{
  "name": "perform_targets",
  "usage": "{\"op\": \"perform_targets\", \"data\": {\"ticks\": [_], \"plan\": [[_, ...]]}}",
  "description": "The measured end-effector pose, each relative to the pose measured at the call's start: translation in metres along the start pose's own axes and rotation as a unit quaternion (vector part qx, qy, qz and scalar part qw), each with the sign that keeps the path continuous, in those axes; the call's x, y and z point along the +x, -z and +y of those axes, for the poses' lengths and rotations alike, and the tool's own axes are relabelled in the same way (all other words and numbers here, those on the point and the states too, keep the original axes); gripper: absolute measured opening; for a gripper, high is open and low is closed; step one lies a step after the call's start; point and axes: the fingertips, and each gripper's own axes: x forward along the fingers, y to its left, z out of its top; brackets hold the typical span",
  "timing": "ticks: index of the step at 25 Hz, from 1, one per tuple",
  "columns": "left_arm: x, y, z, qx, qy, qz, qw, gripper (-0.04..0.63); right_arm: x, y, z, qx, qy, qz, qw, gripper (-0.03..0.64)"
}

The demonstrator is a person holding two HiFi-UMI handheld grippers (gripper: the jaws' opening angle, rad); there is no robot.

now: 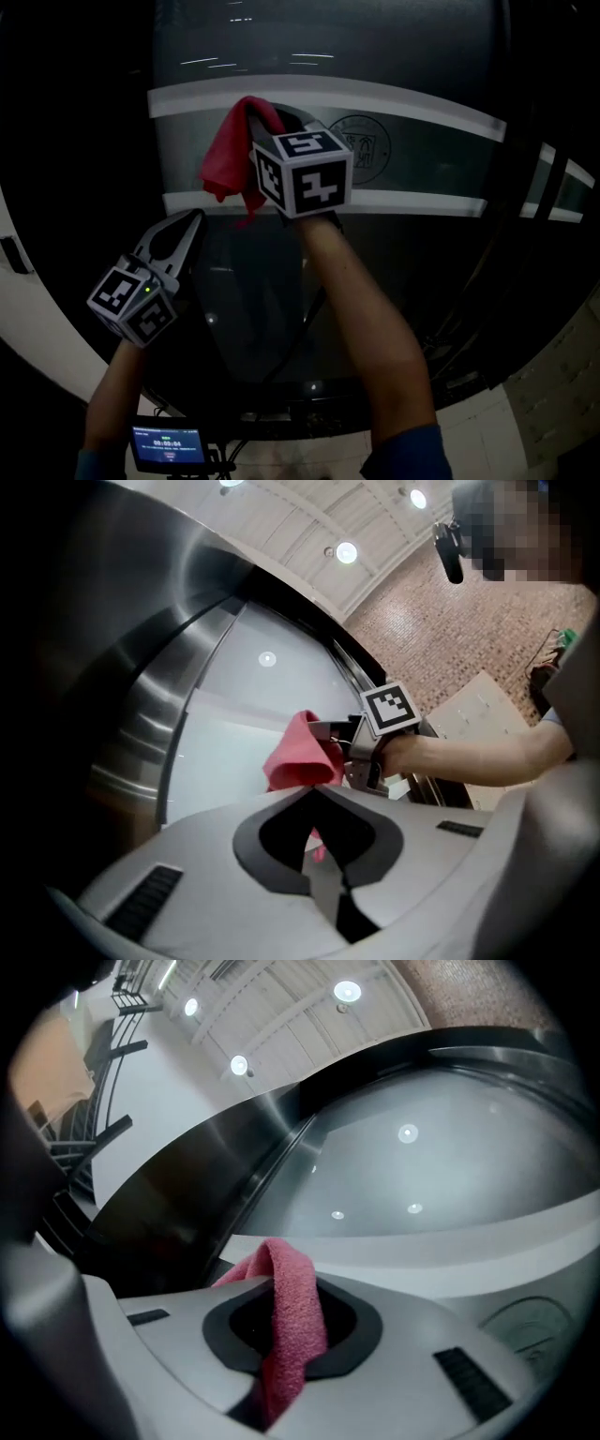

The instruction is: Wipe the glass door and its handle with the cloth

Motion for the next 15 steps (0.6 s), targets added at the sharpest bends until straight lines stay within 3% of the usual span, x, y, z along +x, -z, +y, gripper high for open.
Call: {"op": "perform_targets", "data": {"ticks": [9,15], "plan": [[0.081,0.034,-0.084,-0.05,0.047,0.005,0.9976,0.008,-0.133,0.03,-0.163,-0.02,0.105,0.047,0.993,0.035],[0.119,0.049,-0.129,-0.059,0.063,0.008,0.9963,0.011,-0.221,0.038,-0.276,0.001,0.197,0.054,0.979,0.034]]}}
